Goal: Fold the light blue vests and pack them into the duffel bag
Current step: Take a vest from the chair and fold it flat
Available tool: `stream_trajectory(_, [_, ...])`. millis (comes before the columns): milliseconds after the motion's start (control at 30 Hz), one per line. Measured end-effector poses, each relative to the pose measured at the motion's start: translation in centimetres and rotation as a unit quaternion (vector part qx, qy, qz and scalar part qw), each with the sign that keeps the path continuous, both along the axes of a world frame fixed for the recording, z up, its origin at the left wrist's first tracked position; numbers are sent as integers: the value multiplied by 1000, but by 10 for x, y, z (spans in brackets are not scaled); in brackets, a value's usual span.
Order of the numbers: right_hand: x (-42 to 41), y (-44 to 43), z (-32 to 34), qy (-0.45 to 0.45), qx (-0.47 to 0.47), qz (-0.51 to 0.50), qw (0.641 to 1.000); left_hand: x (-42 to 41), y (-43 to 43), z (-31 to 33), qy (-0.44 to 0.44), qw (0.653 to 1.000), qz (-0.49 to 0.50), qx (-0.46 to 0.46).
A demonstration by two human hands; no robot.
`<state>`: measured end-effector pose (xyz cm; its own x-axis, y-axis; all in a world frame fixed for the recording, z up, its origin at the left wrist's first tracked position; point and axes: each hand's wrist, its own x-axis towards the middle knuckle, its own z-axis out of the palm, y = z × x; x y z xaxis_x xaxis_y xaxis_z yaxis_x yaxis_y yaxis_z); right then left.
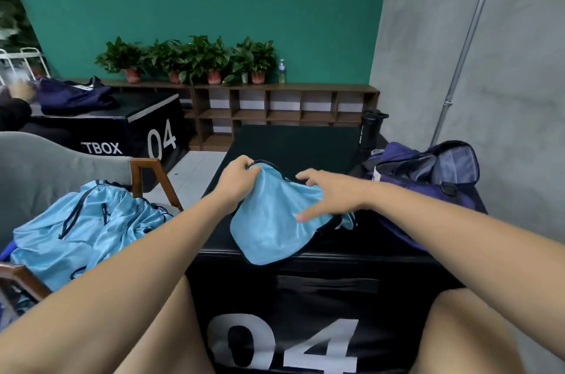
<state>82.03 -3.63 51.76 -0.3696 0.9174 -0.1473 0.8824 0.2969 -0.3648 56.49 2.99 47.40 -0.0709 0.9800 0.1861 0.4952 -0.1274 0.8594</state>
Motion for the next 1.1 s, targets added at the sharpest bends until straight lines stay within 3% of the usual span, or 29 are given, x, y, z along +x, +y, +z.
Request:
stream_trajectory(67, [0, 2, -26, -49, 20, 7, 999, -5, -1, -6, -21, 1000, -5, -19])
stream_trajectory(233, [-9, 9, -63, -75, 27, 24, 997, -15, -12, -26, -29, 998, -19, -45])
stream_trajectory(400, [-15, 16, -62, -97, 15, 89, 991, -29, -13, -30, -35, 997, -35, -53])
stream_trajectory(500, [-10, 13, -25, 71, -60, 78, 993, -34, -12, -26, -42, 998, -25, -41])
stream_trajectory(600, [-5, 22, 16, 258, -105, 24, 960, -39, -9, -27, -63, 998, 6, -25])
stream_trajectory(700, [-3, 38, 42, 357, -77, -28, 931, -46, -12, -36, -104, 994, 9, -17])
stream_trajectory(800, [1, 54, 46, 406, -80, -120, 902, -40, -30, -41, -56, 997, 32, 48])
stream_trajectory(867, [2, 69, 33, 350, -24, -178, 919, -26, -44, -43, -24, 993, 29, 113])
stream_trajectory(967, [4, 79, 9, 195, 103, -229, 948, -4, -60, -51, 66, 982, -12, 176])
stream_trajectory(1100, [5, 55, -8, 107, 143, -153, 972, 7, -73, -70, 137, 972, -84, 171])
